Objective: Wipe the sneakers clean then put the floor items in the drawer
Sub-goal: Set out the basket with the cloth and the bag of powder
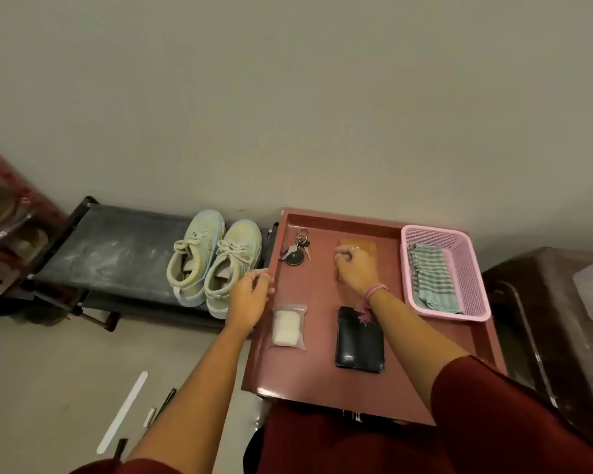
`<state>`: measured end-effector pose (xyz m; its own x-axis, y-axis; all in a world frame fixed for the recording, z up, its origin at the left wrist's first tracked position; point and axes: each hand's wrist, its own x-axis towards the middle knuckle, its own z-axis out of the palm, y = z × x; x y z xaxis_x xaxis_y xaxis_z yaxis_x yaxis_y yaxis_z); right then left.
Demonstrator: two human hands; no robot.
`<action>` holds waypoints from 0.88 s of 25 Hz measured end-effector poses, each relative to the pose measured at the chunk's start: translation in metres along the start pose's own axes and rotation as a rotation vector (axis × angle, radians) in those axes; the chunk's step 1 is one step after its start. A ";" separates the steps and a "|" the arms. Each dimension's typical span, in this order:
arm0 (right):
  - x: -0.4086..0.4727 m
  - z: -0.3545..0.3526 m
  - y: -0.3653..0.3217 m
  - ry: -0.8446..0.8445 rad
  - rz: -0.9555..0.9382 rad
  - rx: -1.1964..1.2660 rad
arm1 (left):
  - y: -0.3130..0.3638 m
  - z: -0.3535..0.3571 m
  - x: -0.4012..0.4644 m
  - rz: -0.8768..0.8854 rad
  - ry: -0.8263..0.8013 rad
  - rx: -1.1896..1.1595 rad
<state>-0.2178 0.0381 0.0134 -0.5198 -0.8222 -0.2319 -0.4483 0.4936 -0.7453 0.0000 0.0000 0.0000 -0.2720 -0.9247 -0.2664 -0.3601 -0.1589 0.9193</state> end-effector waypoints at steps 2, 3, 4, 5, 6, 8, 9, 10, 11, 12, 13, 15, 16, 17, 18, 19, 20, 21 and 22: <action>0.023 0.017 0.003 -0.040 0.040 0.077 | -0.009 0.009 0.011 -0.004 0.018 -0.080; 0.033 0.024 0.003 -0.053 0.048 0.091 | -0.013 0.013 0.014 0.001 0.025 -0.102; 0.043 0.030 0.001 -0.055 0.064 0.102 | -0.015 0.016 0.017 -0.015 0.040 -0.084; 0.055 0.038 0.001 -0.056 0.066 0.115 | -0.019 0.019 0.020 -0.027 0.046 -0.114; 0.065 0.046 0.000 -0.057 0.073 0.114 | -0.022 0.020 0.022 -0.031 0.056 -0.100; 0.084 0.056 -0.005 -0.064 0.066 0.078 | -0.023 0.020 0.023 -0.002 0.063 -0.024; 0.093 0.062 -0.005 -0.071 0.062 0.040 | -0.023 0.021 0.021 0.026 0.073 0.019; 0.100 0.067 -0.007 -0.080 0.059 -0.017 | -0.023 0.023 0.020 0.055 0.092 0.062; 0.105 0.071 -0.009 -0.092 0.053 -0.082 | -0.024 0.025 0.018 0.074 0.114 0.088; 0.108 0.073 -0.012 -0.096 0.046 -0.141 | -0.026 0.027 0.017 0.084 0.135 0.105; 0.111 0.076 -0.013 -0.094 0.041 -0.178 | -0.029 0.028 0.017 0.094 0.155 0.117; 0.115 0.081 -0.014 -0.085 0.045 -0.196 | -0.032 0.031 0.018 0.128 0.186 0.156; 0.117 0.083 -0.013 -0.081 0.062 -0.167 | -0.034 0.032 0.018 0.142 0.194 0.187; 0.118 0.084 -0.011 -0.079 0.084 -0.124 | -0.036 0.032 0.018 0.159 0.201 0.205; 0.116 0.085 -0.011 -0.076 0.113 -0.073 | -0.035 0.033 0.018 0.164 0.208 0.207; 0.115 0.085 -0.010 -0.075 0.135 -0.017 | -0.036 0.034 0.018 0.165 0.217 0.195; 0.112 0.085 -0.010 -0.080 0.142 0.038 | -0.036 0.033 0.018 0.157 0.223 0.174; 0.110 0.085 -0.009 -0.083 0.136 0.097 | -0.037 0.033 0.018 0.150 0.227 0.160; 0.107 0.084 -0.008 -0.080 0.116 0.156 | -0.037 0.034 0.018 0.142 0.228 0.159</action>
<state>-0.2088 -0.0778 -0.0580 -0.4991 -0.7852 -0.3665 -0.2671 0.5418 -0.7970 -0.0217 0.0010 -0.0484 -0.1293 -0.9904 -0.0499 -0.4728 0.0174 0.8810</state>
